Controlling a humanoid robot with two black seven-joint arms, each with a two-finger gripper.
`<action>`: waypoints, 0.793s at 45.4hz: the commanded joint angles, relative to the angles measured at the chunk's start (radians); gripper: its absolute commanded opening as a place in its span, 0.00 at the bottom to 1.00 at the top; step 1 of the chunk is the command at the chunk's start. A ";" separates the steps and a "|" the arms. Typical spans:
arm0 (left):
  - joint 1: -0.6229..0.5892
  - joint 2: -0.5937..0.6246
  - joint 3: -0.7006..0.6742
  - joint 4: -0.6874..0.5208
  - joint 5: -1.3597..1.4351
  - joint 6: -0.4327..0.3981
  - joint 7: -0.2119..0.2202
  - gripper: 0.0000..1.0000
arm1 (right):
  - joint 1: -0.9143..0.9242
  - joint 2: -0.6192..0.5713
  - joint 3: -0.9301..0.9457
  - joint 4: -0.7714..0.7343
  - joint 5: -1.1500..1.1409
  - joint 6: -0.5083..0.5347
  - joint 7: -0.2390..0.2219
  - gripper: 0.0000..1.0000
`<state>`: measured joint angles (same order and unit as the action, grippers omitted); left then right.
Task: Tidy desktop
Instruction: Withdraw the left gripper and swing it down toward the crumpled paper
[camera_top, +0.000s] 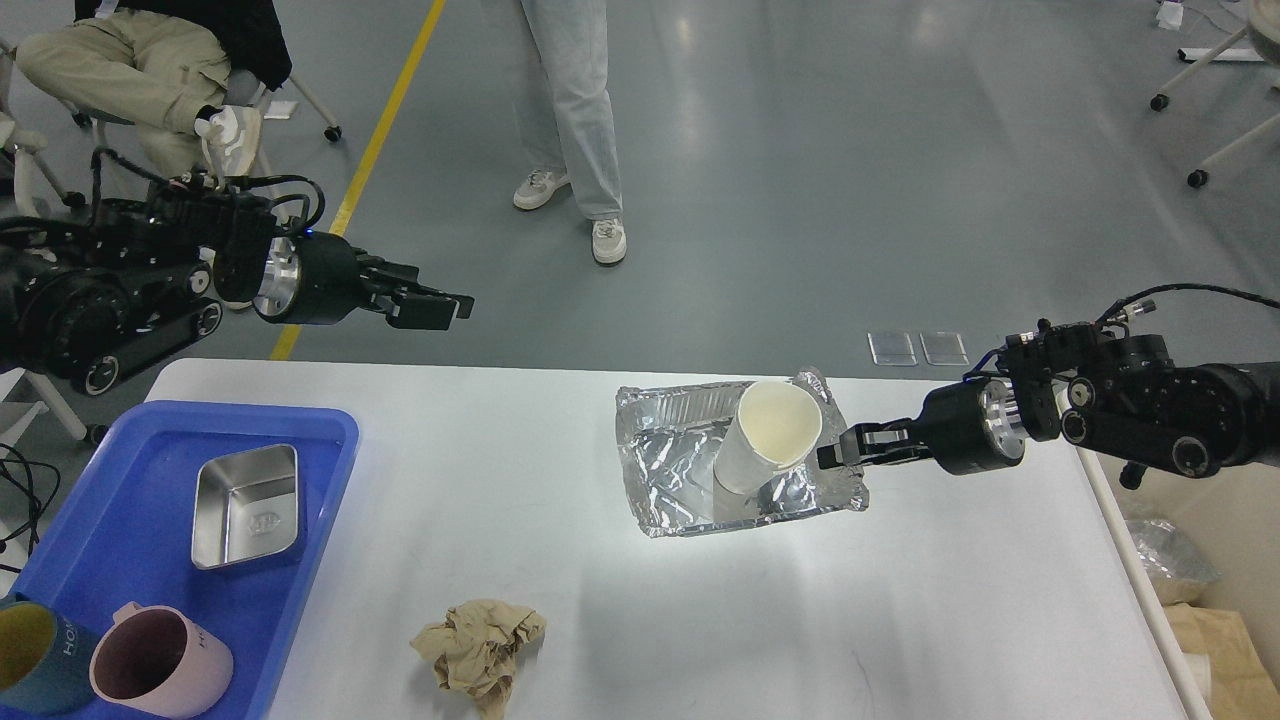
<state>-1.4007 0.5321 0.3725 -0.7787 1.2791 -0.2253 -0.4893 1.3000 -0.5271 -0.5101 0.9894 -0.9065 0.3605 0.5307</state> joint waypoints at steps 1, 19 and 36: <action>0.115 0.086 -0.191 -0.034 -0.076 -0.005 -0.052 0.86 | 0.001 0.006 0.001 -0.002 0.000 0.000 0.000 0.00; 0.506 0.201 -0.942 -0.039 -0.492 -0.163 -0.011 0.87 | 0.004 0.026 -0.008 -0.003 0.001 -0.002 -0.001 0.00; 0.712 0.214 -1.150 -0.076 -0.874 0.049 -0.005 0.86 | 0.008 0.027 -0.011 -0.003 0.037 -0.003 -0.001 0.00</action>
<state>-0.7800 0.7742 -0.7065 -0.8242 0.5461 -0.2373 -0.4968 1.3100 -0.5009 -0.5197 0.9864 -0.8737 0.3588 0.5293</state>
